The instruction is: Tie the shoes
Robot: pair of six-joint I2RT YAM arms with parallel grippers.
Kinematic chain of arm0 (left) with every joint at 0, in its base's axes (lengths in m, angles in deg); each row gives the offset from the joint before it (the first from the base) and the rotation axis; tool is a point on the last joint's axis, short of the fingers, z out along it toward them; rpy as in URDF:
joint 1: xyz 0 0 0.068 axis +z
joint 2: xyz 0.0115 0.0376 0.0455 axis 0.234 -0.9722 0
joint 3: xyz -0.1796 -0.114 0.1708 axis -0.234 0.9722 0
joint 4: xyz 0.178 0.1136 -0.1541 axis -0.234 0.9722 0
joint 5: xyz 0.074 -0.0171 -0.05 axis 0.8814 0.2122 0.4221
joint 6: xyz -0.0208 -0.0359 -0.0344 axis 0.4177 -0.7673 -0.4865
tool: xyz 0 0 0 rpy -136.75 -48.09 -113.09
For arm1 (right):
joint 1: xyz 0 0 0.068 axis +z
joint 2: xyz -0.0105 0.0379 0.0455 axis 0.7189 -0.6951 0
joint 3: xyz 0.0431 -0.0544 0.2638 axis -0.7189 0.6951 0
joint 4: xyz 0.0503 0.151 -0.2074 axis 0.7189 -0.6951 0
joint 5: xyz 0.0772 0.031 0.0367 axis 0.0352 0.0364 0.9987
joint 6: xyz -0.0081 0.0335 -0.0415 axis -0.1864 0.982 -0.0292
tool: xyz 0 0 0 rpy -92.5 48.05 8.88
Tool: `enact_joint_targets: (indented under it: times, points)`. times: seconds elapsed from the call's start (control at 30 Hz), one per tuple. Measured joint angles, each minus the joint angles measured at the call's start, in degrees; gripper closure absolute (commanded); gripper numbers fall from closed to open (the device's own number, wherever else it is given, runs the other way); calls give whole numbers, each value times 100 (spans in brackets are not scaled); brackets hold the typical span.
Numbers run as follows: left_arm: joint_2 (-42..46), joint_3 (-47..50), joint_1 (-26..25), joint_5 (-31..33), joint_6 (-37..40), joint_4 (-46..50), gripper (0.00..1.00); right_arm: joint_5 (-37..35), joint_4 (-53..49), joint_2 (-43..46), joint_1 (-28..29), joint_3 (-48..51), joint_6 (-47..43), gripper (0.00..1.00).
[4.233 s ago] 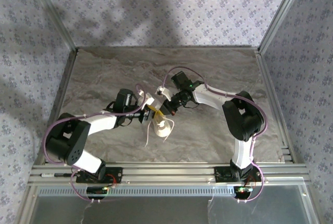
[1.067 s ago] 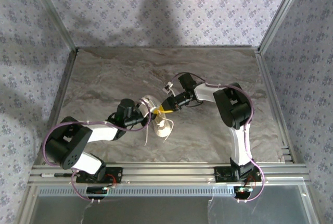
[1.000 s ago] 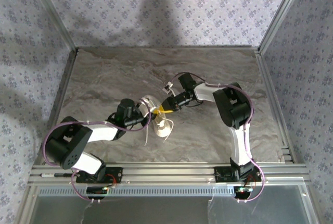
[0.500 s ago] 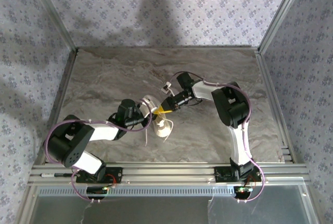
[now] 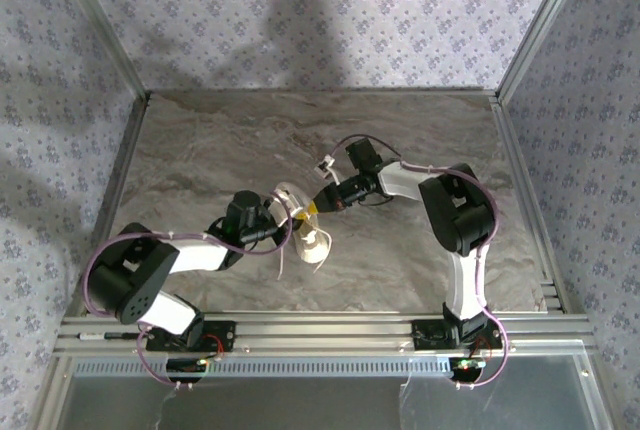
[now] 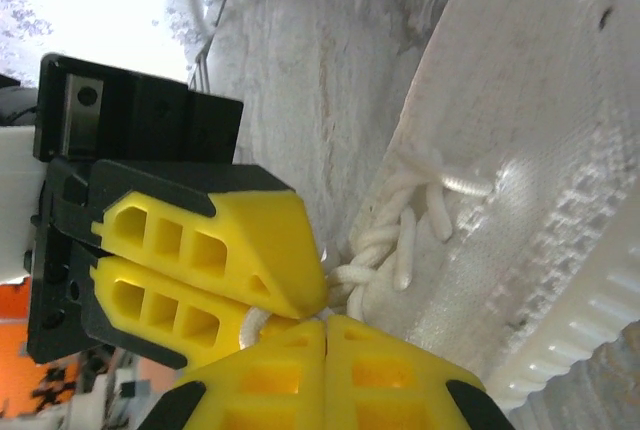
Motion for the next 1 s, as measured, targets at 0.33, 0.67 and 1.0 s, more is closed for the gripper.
enact_joint_targets:
  times: [0.33,0.67,1.0]
  points:
    - [245,144,2,57,111,146,100,-260,160,48,4,101,98,100]
    - [251,162,2,57,129,138,100,50,354,46,11,101,240,75]
    - [144,162,2,52,107,-11,100,380,352,-210,31,-74,249,74]
